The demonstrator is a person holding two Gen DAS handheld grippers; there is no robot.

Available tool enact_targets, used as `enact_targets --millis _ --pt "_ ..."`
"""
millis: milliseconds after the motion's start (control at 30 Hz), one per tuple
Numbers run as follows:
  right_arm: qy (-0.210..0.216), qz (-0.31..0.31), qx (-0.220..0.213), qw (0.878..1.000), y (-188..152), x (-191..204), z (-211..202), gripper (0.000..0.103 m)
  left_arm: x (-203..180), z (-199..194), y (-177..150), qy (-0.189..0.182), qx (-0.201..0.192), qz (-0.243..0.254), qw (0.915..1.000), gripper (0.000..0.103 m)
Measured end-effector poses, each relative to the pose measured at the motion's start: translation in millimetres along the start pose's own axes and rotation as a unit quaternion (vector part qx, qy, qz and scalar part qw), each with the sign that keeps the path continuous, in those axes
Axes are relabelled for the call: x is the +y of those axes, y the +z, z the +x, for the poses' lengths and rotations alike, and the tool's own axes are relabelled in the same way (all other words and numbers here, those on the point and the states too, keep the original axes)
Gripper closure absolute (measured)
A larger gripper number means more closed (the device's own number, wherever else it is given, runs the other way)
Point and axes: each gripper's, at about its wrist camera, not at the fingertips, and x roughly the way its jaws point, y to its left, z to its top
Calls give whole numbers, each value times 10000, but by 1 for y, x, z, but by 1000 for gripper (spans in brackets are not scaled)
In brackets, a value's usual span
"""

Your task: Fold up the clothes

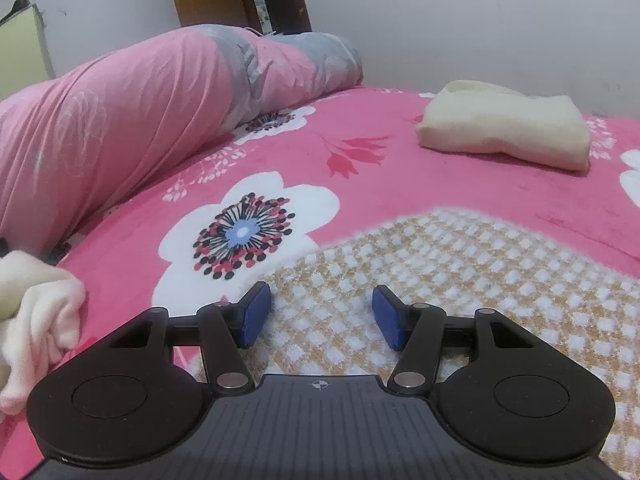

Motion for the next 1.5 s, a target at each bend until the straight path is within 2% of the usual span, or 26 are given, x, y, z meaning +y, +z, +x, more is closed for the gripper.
enact_targets --millis 33,100,133,233,367,433,467,500,567,600,633,767,867,967,1033,1067,1100,1200,1333,1467,1500 --pt "-23 -120 -33 9999 -1 3 0 61 0 0 0 17 -3 -1 10000 45" --pt "-99 -385 -109 9991 -4 11 -1 70 -1 0 -1 50 -18 -17 10000 45" --pt "-134 -489 -179 9986 -6 15 -3 79 -1 -1 -1 90 -36 -30 9999 45" --pt "-197 -673 -405 9967 -6 22 -10 88 -5 -6 0 293 -98 -19 9995 45" --pt "-306 -922 -706 9928 0 30 -26 89 -20 -13 7 616 -194 234 9976 44" --pt "-557 -1135 -609 9901 -6 25 -22 88 -28 -10 7 724 -161 416 9964 44" --pt "-738 -1179 -410 9894 -12 17 -13 87 -32 -9 7 778 -144 507 9956 44" --pt "-826 -1045 -253 9908 -19 7 -5 81 -36 -7 7 833 -128 597 9947 44" --pt "-610 -557 -361 9959 -22 -5 -10 77 -43 -4 7 940 -94 779 9925 44" --pt "-617 -476 -374 9963 -20 -5 -16 66 -43 -4 6 946 -90 787 9924 44" --pt "-696 -439 -456 9956 -17 -3 -25 60 -41 -4 5 931 -90 760 9927 44" --pt "-684 -524 -1248 9884 -2 11 -62 64 -35 -4 2 829 -123 630 9945 44" --pt "-614 -1121 -1474 9808 4 36 -61 70 -35 -5 1 807 -136 633 9946 44" --pt "-618 -1610 -1180 9779 -3 50 -34 76 -35 -5 1 773 -149 659 9947 44" --pt "-934 -1581 -594 9812 -17 39 0 89 -34 -5 0 710 -162 655 9952 44" --pt "-1102 -1496 -333 9820 -26 30 16 89 -34 -5 -1 685 -176 687 9951 44" --pt "-959 -1321 -516 9852 -33 23 13 89 -34 -5 -2 667 -193 706 9951 44" --pt "-1042 -1173 -417 9867 -28 28 9 89 -32 -5 -1 613 -183 673 9957 44" --pt "-1223 -1510 -348 9803 -12 47 -3 89 -30 -5 -2 603 -178 653 9959 44" --pt "-1162 -2016 -1065 9667 27 76 -25 89 -30 -7 1 628 -168 633 9959 44" --pt "-1076 -2065 -1070 9666 34 79 -19 89 -30 -12 2 653 -172 593 9960 43"
